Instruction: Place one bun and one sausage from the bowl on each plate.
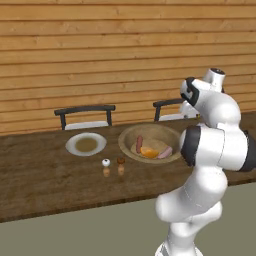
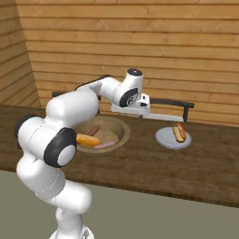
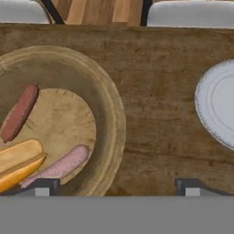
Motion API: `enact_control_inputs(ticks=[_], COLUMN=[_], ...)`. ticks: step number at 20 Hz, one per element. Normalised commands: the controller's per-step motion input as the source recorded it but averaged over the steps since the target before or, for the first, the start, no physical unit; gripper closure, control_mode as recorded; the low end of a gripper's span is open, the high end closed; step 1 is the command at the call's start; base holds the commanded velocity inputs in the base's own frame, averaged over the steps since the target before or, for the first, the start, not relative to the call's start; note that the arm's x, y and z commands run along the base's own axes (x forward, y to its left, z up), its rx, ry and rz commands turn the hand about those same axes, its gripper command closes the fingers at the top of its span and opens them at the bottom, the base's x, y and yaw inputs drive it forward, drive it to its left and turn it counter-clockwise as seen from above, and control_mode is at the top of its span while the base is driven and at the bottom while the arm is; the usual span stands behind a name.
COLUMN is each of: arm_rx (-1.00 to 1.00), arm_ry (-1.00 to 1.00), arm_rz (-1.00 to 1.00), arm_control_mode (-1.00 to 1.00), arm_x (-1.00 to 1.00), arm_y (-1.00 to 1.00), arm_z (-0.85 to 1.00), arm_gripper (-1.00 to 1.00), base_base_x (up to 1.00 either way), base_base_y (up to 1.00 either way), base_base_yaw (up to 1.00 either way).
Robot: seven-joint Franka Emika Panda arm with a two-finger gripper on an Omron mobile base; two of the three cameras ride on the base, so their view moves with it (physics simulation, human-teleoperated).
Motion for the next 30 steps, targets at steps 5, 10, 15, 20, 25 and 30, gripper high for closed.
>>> enact_control_inputs(ticks=[5,10,15,20,25,30], arm_rx=[0.18,0.07,0.00,0.01,0.00,0.00], arm_ry=[0.28,0.23,0.16,0.27,0.19,0.07], arm_rz=[-0.14,-0.13,-0.33,-0.33,-0.17,0.00], arm_control_mode=[-1.00,-1.00,-1.00,-1.00,-1.00,-1.00], arm_x=[-0.07,-0.14,-0.07,0.12,-0.02,0.07], arm_y=[1.00,1.00,0.92,0.04,0.33,0.13], arm_z=[0.00,-0.11,-0.29,-0.12,-0.43,-0.35], arm_gripper=[-1.00,-1.00,-1.00,-1.00,-1.00,-1.00], base_base_x=[0.00,0.00,0.00,0.00,0.00,0.00], base_base_y=[0.00,0.00,0.00,0.00,0.00,0.00], base_base_yaw=[0.00,0.00,0.00,0.00,0.00,0.00])
